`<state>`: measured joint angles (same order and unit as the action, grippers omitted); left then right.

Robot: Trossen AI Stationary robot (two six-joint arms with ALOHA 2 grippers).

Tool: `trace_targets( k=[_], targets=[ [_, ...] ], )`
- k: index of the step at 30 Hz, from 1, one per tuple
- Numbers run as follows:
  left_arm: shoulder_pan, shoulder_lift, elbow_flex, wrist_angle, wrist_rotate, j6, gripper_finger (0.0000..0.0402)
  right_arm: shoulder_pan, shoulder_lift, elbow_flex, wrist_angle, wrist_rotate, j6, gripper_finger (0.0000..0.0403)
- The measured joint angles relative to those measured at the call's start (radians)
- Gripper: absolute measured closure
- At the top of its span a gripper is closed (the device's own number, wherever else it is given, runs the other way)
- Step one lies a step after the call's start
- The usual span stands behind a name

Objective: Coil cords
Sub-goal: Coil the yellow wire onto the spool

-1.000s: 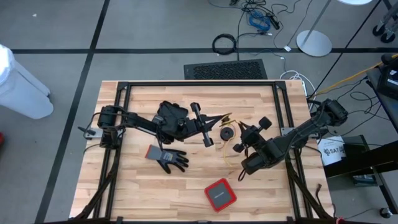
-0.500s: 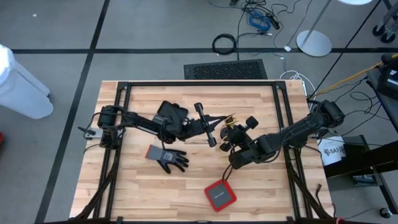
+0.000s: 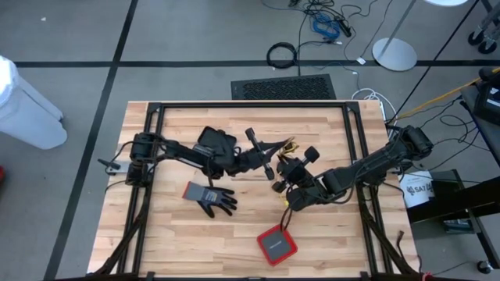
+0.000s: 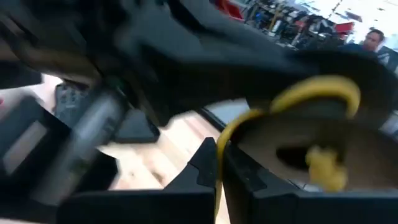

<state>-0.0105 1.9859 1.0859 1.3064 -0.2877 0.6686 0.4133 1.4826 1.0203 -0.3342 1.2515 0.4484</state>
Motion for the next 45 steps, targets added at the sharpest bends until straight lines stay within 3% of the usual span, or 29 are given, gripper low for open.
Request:
trace_targets(
  k=[5,11,19,24,33,42,45],
  targets=[
    [0.0,0.024,0.0,-0.041,-0.027,0.099,0.0401,0.003,-0.004,0.0,0.014,-0.01,-0.031,0.0403],
    [-0.014,0.026,-0.002,-0.126,-0.018,0.156,0.0401,0.011,-0.075,0.0,-0.062,-0.101,-0.029,0.0402],
    [-0.073,-0.019,-0.008,-0.277,0.008,0.178,0.0401,0.003,-0.256,0.0,-0.379,-0.393,0.11,0.0402],
    [-0.089,-0.09,-0.007,-0.389,0.063,0.085,0.0402,-0.021,-0.337,0.003,-0.463,-0.53,0.038,0.0402],
    [-0.051,-0.153,-0.005,-0.425,0.262,-0.197,0.0402,-0.029,-0.36,0.004,-0.466,-0.532,-0.174,0.0402],
    [0.006,-0.155,-0.005,-0.288,0.436,-0.368,0.0401,-0.026,-0.36,0.002,-0.483,-0.496,-0.178,0.0382],
    [0.011,-0.163,-0.002,-0.225,0.45,-0.376,0.0402,-0.021,-0.359,-0.002,-0.495,-0.472,-0.136,0.0369]
  ],
)
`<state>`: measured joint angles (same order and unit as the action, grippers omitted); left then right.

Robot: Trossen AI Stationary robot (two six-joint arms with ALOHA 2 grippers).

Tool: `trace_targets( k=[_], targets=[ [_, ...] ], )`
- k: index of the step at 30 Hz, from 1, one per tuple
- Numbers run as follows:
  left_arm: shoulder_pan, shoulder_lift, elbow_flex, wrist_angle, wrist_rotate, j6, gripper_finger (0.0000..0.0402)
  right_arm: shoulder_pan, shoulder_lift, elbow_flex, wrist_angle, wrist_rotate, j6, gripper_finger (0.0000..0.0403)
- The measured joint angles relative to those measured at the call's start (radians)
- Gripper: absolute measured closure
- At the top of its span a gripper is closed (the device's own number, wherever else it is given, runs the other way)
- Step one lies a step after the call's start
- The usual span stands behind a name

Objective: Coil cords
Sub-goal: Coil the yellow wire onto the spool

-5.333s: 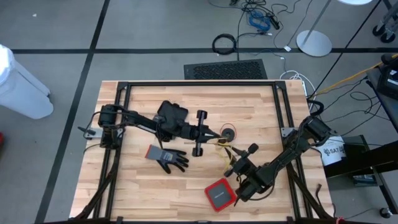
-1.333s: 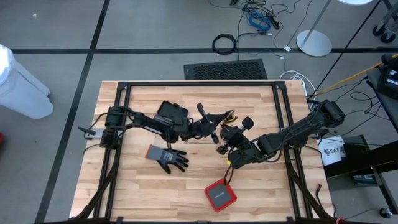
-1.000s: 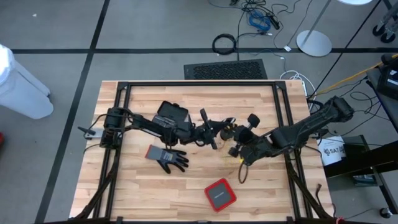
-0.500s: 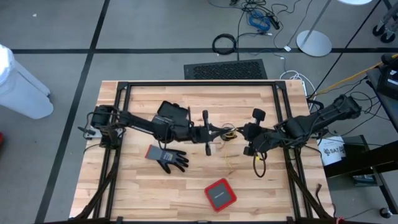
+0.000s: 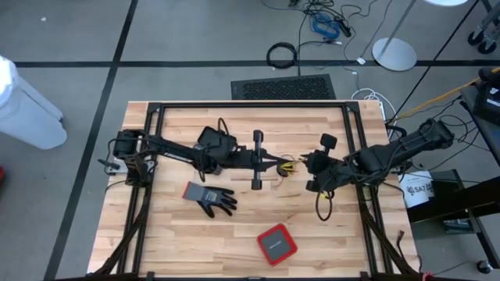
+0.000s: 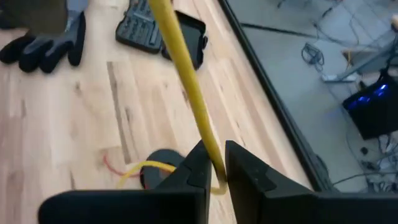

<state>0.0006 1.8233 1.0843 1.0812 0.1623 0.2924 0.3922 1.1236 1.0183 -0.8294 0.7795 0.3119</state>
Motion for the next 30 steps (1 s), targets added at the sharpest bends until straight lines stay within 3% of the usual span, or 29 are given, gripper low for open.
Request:
trace_targets(
  k=[14,20,30],
  targets=[
    [0.03,0.003,-0.001,-0.002,-0.031,0.003,0.0402,0.121,0.051,0.002,-0.06,0.068,0.172,0.036],
    [0.039,0.004,-0.001,-0.024,-0.023,0.0,0.0402,0.198,0.05,0.002,-0.166,0.11,0.309,0.036],
    [0.039,0.005,-0.001,-0.021,-0.008,0.0,0.0402,0.28,0.049,0.002,-0.201,0.114,0.433,0.036]
  ],
)
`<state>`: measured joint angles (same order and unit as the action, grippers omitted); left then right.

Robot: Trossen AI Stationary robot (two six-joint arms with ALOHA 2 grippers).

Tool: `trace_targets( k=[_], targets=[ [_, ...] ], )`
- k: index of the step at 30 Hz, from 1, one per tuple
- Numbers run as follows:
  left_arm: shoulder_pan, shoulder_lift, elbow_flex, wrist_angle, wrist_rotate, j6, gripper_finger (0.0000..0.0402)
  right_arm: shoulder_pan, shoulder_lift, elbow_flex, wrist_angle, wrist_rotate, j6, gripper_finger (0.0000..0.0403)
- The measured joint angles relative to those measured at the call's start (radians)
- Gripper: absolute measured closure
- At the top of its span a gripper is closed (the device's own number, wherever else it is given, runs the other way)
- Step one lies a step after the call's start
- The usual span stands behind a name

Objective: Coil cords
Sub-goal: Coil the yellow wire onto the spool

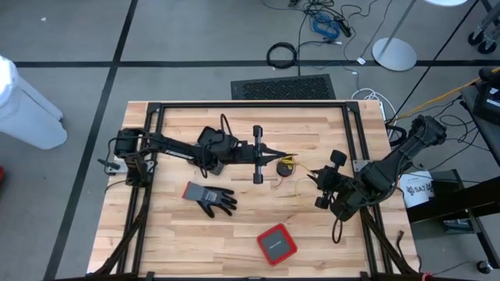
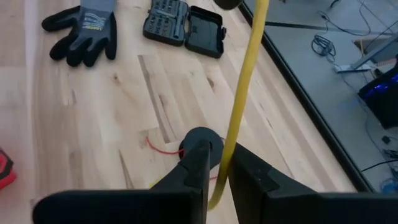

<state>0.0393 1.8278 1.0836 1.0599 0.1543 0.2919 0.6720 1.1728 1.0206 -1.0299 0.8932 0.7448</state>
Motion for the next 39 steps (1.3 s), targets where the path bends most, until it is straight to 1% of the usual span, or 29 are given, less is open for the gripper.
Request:
trace_targets(
  k=[15,24,30,34,39],
  targets=[
    [0.0,0.001,0.0,0.0,0.0,-0.001,0.0402,0.076,0.0,0.001,-0.082,-0.005,0.155,0.036],
    [0.0,0.001,0.0,0.0,0.0,-0.001,0.0402,0.077,0.0,0.001,-0.087,-0.005,0.165,0.036],
    [0.0,0.001,0.0,0.006,0.0,-0.001,0.0402,0.077,0.014,0.001,-0.133,0.001,0.235,0.0364],
    [0.0,0.001,-0.001,0.015,-0.001,-0.004,0.0402,0.051,0.077,0.001,-0.134,0.028,0.243,0.0396],
    [-0.003,0.002,-0.001,0.039,-0.048,-0.025,0.0402,-0.041,0.169,0.001,-0.112,0.103,0.288,0.04]
  ],
)
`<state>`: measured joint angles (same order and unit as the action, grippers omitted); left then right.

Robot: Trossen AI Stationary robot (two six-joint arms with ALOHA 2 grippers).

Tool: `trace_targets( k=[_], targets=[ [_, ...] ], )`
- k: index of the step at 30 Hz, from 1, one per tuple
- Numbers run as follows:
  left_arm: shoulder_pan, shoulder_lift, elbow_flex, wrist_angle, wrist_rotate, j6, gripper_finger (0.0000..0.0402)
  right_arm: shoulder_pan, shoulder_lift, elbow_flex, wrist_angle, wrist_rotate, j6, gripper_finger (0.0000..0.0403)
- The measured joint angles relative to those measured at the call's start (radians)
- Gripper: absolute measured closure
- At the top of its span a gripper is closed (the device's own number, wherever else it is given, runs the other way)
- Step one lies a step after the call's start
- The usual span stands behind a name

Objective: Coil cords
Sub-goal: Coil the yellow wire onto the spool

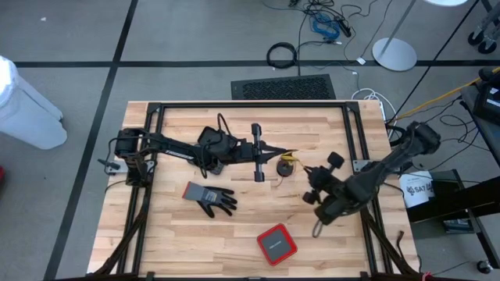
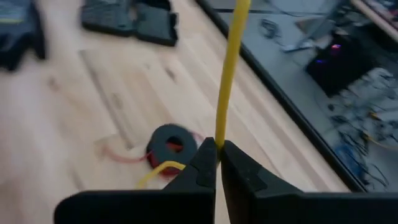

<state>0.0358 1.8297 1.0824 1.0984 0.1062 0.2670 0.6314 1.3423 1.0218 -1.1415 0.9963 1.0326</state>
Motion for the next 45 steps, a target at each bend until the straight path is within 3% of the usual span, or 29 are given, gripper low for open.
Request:
trace_targets(
  k=[11,24,32,45],
  targets=[
    [-0.012,0.061,0.0,0.084,-0.111,0.079,0.0402,-0.191,0.135,0.0,0.414,0.067,-0.254,0.0402],
    [-0.013,0.131,0.001,0.113,-0.191,0.133,0.0401,-0.247,0.141,0.0,0.581,0.105,-0.361,0.0403],
    [-0.019,0.157,0.003,0.098,-0.267,0.294,0.0402,-0.24,0.141,-0.002,0.618,0.093,-0.374,0.0403],
    [-0.033,0.158,0.001,-0.1,-0.355,0.627,0.0402,-0.224,0.059,-0.002,0.616,0.01,-0.373,0.0402]
  ],
)
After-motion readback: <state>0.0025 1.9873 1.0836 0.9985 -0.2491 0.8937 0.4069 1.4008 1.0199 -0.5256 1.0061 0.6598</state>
